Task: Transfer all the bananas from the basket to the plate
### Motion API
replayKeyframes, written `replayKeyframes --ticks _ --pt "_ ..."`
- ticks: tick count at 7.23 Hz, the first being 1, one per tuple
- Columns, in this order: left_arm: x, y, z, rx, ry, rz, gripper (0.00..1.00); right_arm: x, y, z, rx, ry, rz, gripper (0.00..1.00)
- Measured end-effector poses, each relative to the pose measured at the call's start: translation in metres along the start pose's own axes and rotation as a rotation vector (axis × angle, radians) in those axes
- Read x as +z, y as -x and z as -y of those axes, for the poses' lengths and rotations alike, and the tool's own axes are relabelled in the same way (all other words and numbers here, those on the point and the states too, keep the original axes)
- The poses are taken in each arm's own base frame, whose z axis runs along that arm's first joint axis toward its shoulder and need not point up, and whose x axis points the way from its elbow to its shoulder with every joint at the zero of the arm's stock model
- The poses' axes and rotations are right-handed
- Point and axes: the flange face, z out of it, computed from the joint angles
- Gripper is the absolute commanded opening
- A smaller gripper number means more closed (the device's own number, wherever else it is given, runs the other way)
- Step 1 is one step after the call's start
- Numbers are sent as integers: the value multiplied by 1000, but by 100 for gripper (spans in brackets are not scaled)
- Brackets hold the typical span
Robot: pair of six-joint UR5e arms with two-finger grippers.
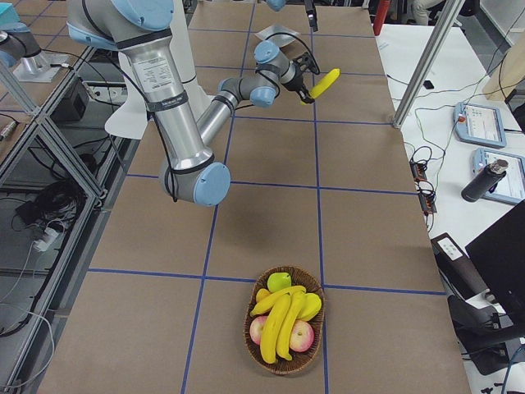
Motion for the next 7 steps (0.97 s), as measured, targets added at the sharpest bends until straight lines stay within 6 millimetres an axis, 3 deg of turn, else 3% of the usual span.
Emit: replayKeyframes --ticks 2,3,7 --pt "29 -24 -13 -73 -28 -21 100 -3 63 -10 43 -37 -16 0" --pt "40 -30 -17 -134 -49 -31 100 -7 85 -16 55 -59 -20 0" --pt "54 -40 -24 -332 -83 -108 100 -21 124 -34 90 -121 -8 0"
